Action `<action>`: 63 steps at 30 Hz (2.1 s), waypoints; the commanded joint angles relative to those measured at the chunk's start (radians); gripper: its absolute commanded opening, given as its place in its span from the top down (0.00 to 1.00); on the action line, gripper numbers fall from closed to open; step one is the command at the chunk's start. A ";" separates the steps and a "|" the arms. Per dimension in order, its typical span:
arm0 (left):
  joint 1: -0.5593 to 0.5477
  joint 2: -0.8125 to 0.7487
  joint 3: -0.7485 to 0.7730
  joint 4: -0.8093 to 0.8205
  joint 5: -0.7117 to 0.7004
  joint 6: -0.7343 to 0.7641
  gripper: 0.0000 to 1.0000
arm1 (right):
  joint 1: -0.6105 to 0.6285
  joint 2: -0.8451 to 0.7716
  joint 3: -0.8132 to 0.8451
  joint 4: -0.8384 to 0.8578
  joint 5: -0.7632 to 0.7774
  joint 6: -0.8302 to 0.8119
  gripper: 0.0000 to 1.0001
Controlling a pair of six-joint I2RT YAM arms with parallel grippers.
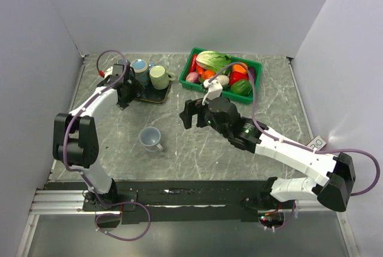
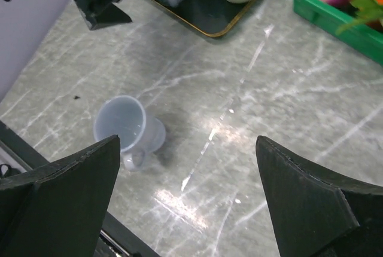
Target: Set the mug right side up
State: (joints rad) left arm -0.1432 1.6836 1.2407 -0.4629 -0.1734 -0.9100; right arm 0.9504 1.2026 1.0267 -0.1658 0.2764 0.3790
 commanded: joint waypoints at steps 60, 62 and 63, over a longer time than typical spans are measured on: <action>-0.012 0.094 0.232 0.049 -0.023 0.027 0.99 | -0.239 -0.089 0.002 -0.155 -0.135 0.124 0.00; -0.012 0.027 0.226 0.046 0.055 0.013 0.99 | -0.252 -0.081 0.039 -0.170 -0.173 0.139 0.00; -0.012 0.009 0.238 0.011 0.089 0.008 0.99 | -0.257 -0.078 0.050 -0.170 -0.196 0.147 0.00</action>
State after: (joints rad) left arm -0.1482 1.8694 1.4517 -0.4431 -0.2123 -0.8543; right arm 0.7166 1.1198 0.9833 -0.3386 0.1612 0.4862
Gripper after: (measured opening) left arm 0.200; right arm 0.996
